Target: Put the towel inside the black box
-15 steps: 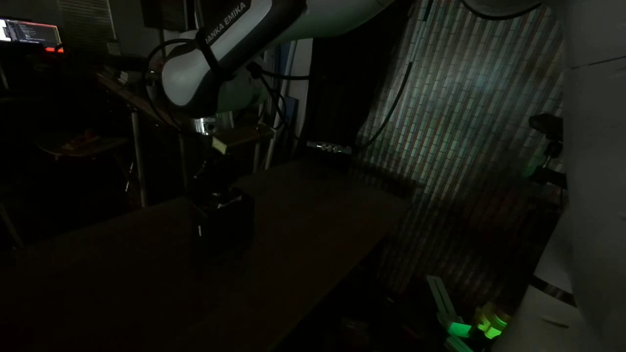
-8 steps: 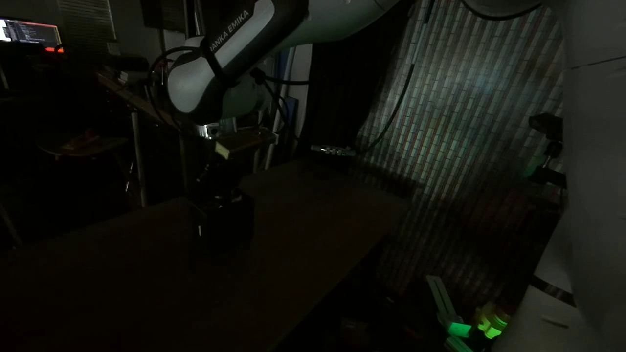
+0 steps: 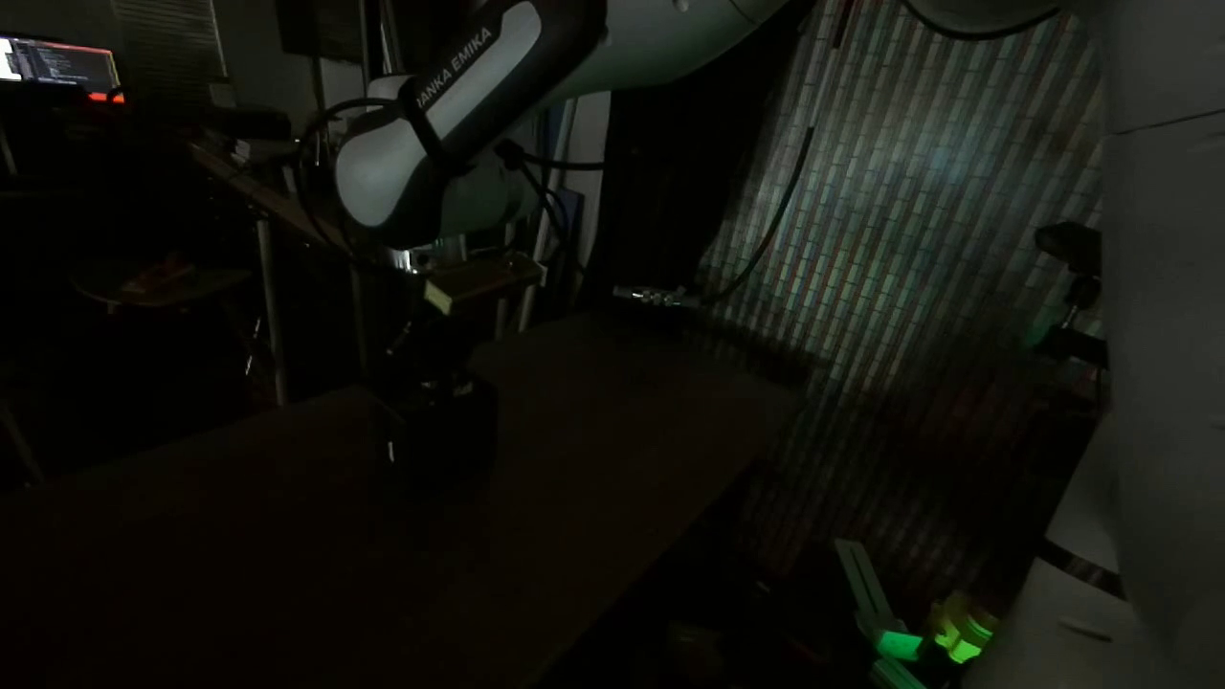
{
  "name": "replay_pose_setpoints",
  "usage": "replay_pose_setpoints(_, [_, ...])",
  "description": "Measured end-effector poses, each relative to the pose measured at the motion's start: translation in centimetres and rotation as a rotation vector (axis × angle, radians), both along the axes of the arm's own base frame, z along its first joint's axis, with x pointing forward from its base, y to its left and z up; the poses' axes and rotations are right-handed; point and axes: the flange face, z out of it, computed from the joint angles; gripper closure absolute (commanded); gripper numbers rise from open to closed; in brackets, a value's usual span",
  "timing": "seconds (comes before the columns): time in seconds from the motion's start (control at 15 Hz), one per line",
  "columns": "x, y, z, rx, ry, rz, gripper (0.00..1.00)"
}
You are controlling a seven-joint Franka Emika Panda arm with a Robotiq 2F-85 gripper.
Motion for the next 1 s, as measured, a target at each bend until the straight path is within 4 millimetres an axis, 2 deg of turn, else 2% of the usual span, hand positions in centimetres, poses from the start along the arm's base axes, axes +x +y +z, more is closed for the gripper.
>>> replay_pose_setpoints(0.53, [0.62,0.01,0.75,0.002,-0.019,0.008,0.88])
replay_pose_setpoints(1.0, [0.85,-0.35,0.36,0.003,-0.017,0.011,0.88])
